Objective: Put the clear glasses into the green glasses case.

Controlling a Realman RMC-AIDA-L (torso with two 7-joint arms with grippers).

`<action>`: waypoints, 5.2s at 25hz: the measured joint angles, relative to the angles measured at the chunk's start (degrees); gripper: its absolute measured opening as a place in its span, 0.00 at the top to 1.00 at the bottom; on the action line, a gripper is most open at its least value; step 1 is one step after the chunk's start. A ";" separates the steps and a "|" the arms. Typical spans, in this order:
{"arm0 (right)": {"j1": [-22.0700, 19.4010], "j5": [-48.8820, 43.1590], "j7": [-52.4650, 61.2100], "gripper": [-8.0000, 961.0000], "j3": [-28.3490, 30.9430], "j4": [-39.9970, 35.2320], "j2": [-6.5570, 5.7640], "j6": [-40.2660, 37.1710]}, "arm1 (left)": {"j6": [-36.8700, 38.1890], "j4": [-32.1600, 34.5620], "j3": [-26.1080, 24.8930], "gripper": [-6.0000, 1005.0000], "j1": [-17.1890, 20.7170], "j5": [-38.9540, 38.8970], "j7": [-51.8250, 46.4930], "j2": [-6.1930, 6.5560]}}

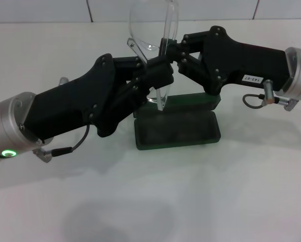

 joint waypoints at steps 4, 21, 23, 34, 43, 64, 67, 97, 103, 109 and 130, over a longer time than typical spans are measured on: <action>-0.09 -0.05 -0.02 0.94 -0.25 -0.02 0.00 -0.22 | 0.03 -0.09 0.01 0.90 -0.06 0.00 0.07 0.00; 0.53 -1.14 -0.05 0.94 -4.13 -0.80 0.06 0.05 | -0.02 -1.10 -0.16 0.90 0.09 -0.06 0.97 0.01; 0.53 -1.20 -0.05 0.94 -4.44 -0.81 0.07 0.05 | -0.02 -1.10 -0.17 0.90 0.09 -0.06 0.98 0.02; -0.48 -0.54 -0.64 0.94 -3.78 -1.58 0.08 0.26 | -0.02 -1.10 -0.16 0.90 0.09 -0.06 0.99 0.03; -1.64 -0.06 -0.74 0.94 -0.69 -2.02 0.03 0.32 | -0.15 -1.10 -0.16 0.90 0.60 0.08 1.91 0.02; -1.18 -0.37 -0.75 0.94 -2.87 -2.07 0.17 1.02 | -5.00 -1.90 -0.80 0.90 0.70 0.10 2.33 -0.06; -1.13 -0.44 -0.75 0.94 -2.89 -2.07 0.17 1.02 | -5.64 -1.90 -0.90 0.90 0.67 0.08 2.32 -0.06; -1.56 0.04 -1.55 0.94 -2.97 -2.16 -0.01 1.93 | -6.65 -2.57 -2.23 0.90 0.86 -0.14 2.91 -0.02; -1.58 0.06 -1.54 0.94 -3.24 -2.18 0.03 1.81 | -6.79 -2.60 -2.26 0.89 1.14 -0.14 3.05 0.02; -1.59 0.06 -1.55 0.94 -3.43 -2.65 0.12 1.78 | -6.87 -2.60 -2.27 0.89 1.23 -0.14 3.09 -0.03; -1.67 0.04 -1.55 0.94 -3.22 -2.78 0.17 1.56 | -6.61 -2.60 -2.27 0.89 1.25 -0.14 3.09 -0.06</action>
